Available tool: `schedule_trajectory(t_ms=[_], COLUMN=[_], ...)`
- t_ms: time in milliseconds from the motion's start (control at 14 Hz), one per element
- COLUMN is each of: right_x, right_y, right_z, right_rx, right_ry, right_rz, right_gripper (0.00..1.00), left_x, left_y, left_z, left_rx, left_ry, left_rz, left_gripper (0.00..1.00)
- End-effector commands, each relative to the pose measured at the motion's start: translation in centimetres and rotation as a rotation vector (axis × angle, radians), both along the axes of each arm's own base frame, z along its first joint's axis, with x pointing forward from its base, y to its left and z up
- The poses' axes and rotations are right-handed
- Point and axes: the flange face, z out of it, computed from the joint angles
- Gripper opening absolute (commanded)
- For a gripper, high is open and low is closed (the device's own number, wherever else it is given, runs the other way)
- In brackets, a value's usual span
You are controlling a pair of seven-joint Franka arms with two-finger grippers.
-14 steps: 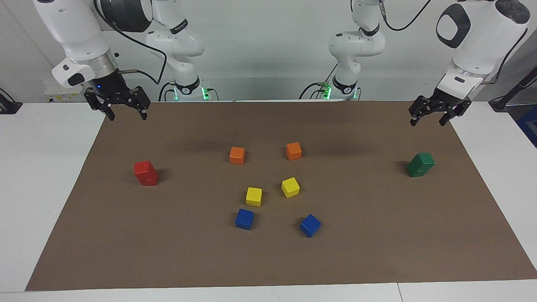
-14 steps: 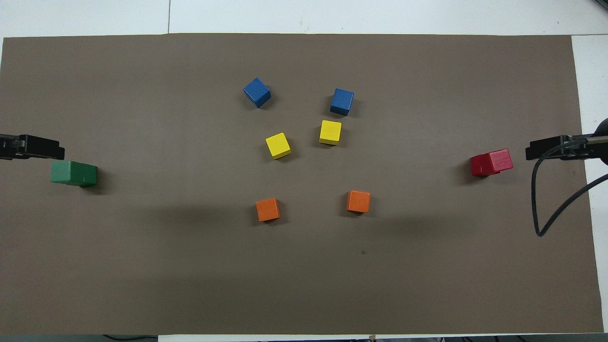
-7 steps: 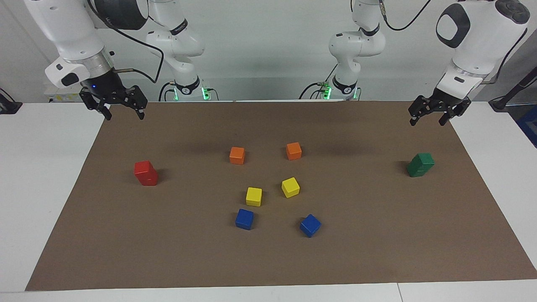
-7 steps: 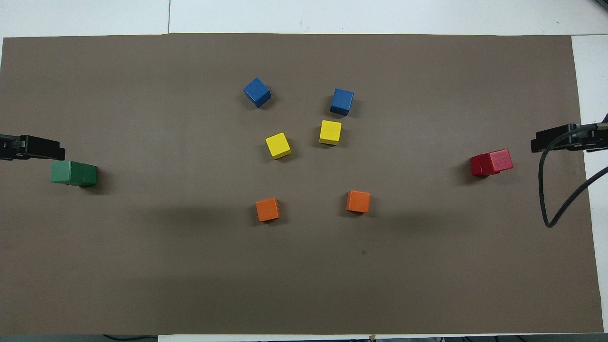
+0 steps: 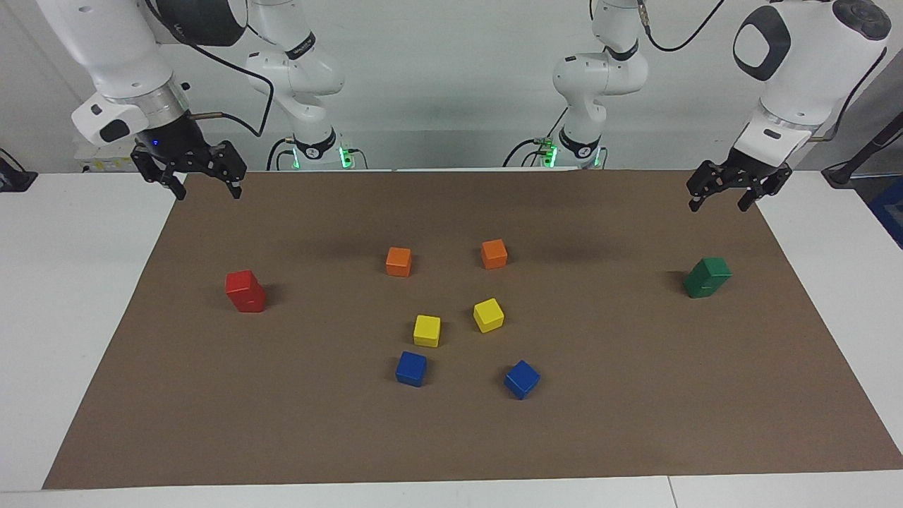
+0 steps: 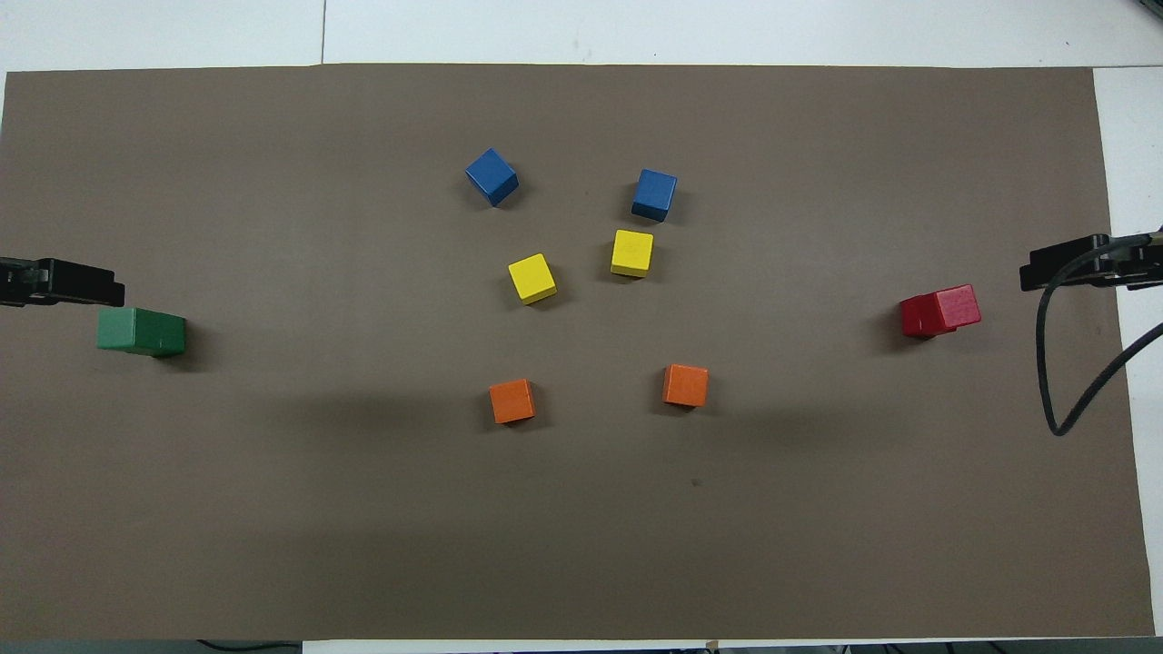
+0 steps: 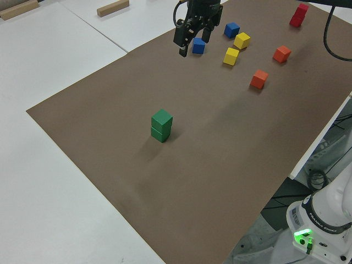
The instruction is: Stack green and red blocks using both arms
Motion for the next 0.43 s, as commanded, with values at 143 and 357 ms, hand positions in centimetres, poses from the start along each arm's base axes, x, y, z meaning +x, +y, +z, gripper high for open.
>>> schedule_trajectory(t_ms=[143, 357], right_x=[0.35, 0.31], right_y=[0.01, -0.17], right_z=[-0.03, -0.14], right_rx=[0.000, -0.002], right_ry=[0.016, 0.016], right_rz=[0.000, -0.004], right_gripper=[1.00, 1.00], left_x=[0.04, 0.02], left_y=[-0.27, -0.35], left_z=[0.57, 0.67], left_rx=[-0.014, -0.014], left_ry=[0.009, 0.006], left_rz=[0.006, 0.004], left_gripper=[1.00, 1.00])
